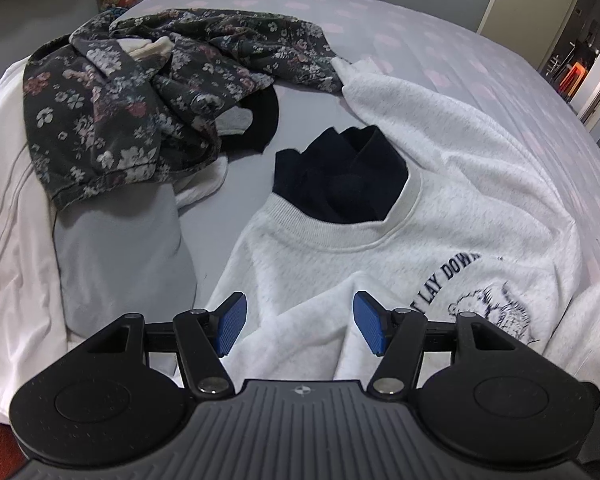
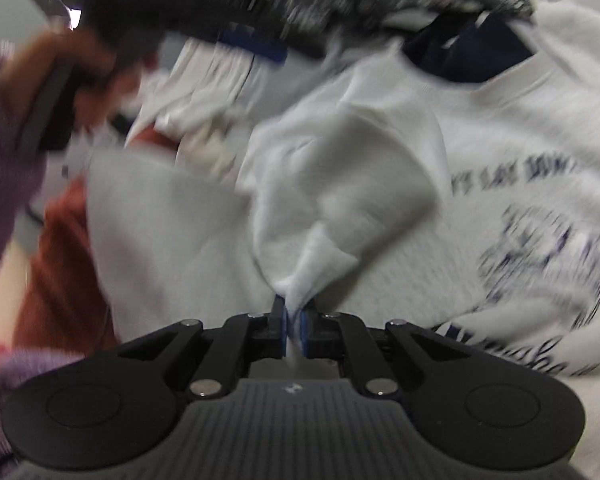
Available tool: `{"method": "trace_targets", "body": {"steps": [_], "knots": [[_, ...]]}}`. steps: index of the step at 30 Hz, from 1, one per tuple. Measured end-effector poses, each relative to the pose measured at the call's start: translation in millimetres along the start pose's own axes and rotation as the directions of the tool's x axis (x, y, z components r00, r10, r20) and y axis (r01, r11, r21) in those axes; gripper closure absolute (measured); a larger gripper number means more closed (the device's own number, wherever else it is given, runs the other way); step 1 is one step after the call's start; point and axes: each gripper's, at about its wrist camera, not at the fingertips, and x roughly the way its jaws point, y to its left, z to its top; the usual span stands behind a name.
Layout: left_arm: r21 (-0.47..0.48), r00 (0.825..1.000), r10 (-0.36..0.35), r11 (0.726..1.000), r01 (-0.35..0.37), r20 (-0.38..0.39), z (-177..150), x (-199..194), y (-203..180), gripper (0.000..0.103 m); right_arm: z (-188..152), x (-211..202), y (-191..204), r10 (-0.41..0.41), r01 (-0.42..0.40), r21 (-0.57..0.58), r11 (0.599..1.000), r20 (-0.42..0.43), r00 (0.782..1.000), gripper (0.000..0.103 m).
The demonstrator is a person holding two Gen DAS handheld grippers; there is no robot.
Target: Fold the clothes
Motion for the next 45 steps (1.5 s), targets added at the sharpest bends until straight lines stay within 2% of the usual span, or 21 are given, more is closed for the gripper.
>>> {"method": "trace_targets", "body": {"steps": [2,6,7,9,13,19,24,31,33,38,41,42,43,44,45], "knots": [[-0.003,1.000,0.007,1.000,-0.007,-0.005,-2.8,0.2,1.6,0.046,-5.5,2.8,3.3,-0.017,0.017,-0.009,1.000,-0.018,1.000,0.095],[-0.002,0.999,0.032,0.999,-0.032,-0.015,-5.5,6.0,7.2,0.046,-2.8,-8.4,2.4,-0.025,0.025,-0.018,1.000,0.001,1.000,0.088],[0.001,0.999,0.043,0.999,-0.043,-0.018,-5.7,7.9,8.7,0.046,-0.9,-14.1,1.5,-0.037,0.038,-0.027,0.999,0.009,0.999,0.081],[0.005,0.998,0.063,0.998,-0.063,-0.023,-5.1,12.5,12.9,0.046,-0.7,-25.9,-0.8,-0.067,0.068,-0.047,0.997,0.028,0.997,0.073],[-0.011,0.996,0.089,0.996,-0.090,-0.028,0.1,26.0,29.0,0.046,5.0,-43.3,-9.1,-0.121,0.124,-0.057,0.991,0.052,0.991,0.062],[-0.048,0.991,0.088,0.994,-0.094,-0.101,0.1,65.0,55.3,0.052,15.8,-68.3,-34.2,-0.244,0.250,-0.068,0.966,0.084,0.966,0.061],[-0.052,0.984,0.093,0.993,-0.102,-0.151,-10.5,89.2,60.7,0.054,40.0,-83.1,-73.5,-0.379,0.388,-0.070,0.919,0.115,0.918,0.062],[0.019,0.982,0.120,0.993,-0.118,-0.147,-13.9,91.8,52.3,0.052,83.6,-90.7,-147.2,-0.537,0.539,0.013,0.842,0.120,0.835,0.061],[0.014,0.984,0.110,0.994,-0.109,-0.144,-14.1,92.1,54.0,0.052,90.7,-88.6,-169.9,-0.542,0.540,0.044,0.841,0.089,0.836,0.061],[-0.016,0.987,0.081,0.996,-0.084,-0.139,-16.3,94.9,59.1,0.050,101.0,-72.8,-215.8,-0.412,0.403,0.157,0.901,0.024,0.911,0.061],[-0.020,0.987,0.083,0.996,-0.087,-0.139,-15.6,95.3,57.2,0.053,102.1,-61.4,-228.8,-0.327,0.311,0.253,0.916,0.019,0.945,0.064],[-0.020,0.987,0.081,0.996,-0.085,-0.136,-15.6,94.3,55.8,0.057,101.6,-62.4,-223.8,-0.335,0.318,0.243,0.916,0.031,0.942,0.073],[-0.020,0.988,0.079,0.996,-0.083,-0.134,-15.6,93.2,54.3,0.065,101.3,-64.3,-216.8,-0.352,0.334,0.223,0.916,0.044,0.935,0.088],[-0.019,0.989,0.076,0.997,-0.079,-0.131,-15.6,91.4,52.8,0.077,101.0,-66.3,-209.9,-0.368,0.350,0.204,0.914,0.059,0.928,0.092],[-0.018,0.989,0.072,0.997,-0.075,-0.128,-15.6,89.5,51.3,0.081,100.7,-68.2,-202.9,-0.384,0.366,0.184,0.912,0.073,0.920,0.093]]}}
